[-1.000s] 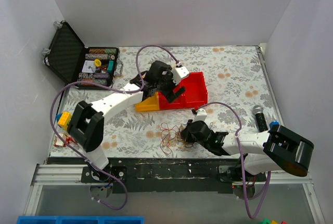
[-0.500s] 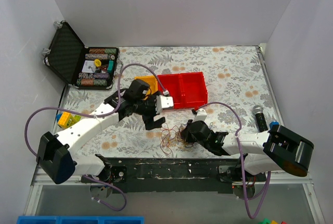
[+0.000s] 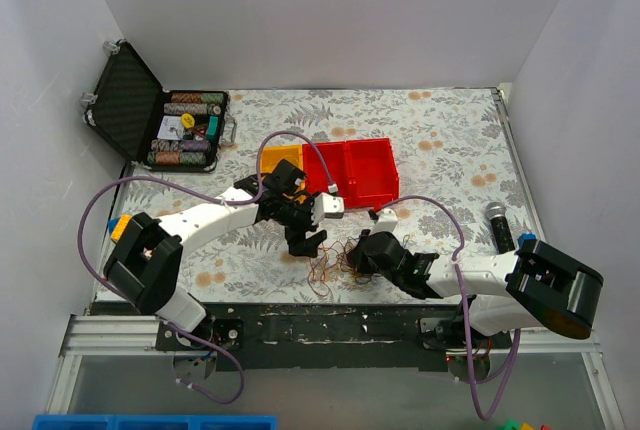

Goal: Untangle the cables

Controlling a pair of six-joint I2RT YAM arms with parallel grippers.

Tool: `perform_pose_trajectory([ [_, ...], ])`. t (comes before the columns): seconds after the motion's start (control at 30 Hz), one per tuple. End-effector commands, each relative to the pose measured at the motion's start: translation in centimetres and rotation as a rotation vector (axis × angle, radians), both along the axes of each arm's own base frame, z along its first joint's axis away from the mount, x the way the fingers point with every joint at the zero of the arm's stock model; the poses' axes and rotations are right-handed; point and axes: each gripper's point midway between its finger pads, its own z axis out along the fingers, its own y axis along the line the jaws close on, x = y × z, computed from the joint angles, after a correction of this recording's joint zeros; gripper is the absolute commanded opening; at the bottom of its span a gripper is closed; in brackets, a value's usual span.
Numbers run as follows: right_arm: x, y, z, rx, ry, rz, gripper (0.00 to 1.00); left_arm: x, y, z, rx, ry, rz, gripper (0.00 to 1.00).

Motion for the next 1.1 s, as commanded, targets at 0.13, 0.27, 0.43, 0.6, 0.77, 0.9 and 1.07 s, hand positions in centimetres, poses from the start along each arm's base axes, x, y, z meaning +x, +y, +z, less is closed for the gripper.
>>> perform_pose_trajectory([
  [0.13, -3.5, -5.0, -5.5, -0.256, 0.146, 0.039, 0.01, 0.3, -1.8, 1.1, -0.075, 0.007, -0.038, 0.46],
  [0.27, -3.4, -4.9, -5.4, -0.257, 0.143, 0.042, 0.01, 0.1, -1.8, 0.3, -0.062, 0.028, -0.038, 0.29],
  [0.43, -3.4, -4.9, -5.3, -0.256, 0.142, 0.04, 0.01, 0.3, -1.8, -0.5, -0.039, 0.052, -0.03, 0.21],
  [0.6, -3.3, -5.0, -5.2, -0.254, 0.139, 0.039, 0.01, 1.1, -2.1, 0.5, -0.047, 0.014, -0.012, 0.0],
  [0.77, -3.2, -4.9, -5.1, -0.261, 0.134, 0.041, 0.01, 1.4, -2.0, 3.6, -0.085, -0.046, -0.002, 0.0],
  [0.9, -3.3, -5.1, -5.2, -0.264, 0.136, 0.04, 0.01, 1.6, -1.6, 7.3, -0.105, -0.099, 0.012, 0.0],
  [1.07, -3.5, -5.3, -5.5, -0.269, 0.141, 0.043, 0.01, 0.8, -0.5, 12.9, -0.137, -0.176, 0.007, 0.0],
])
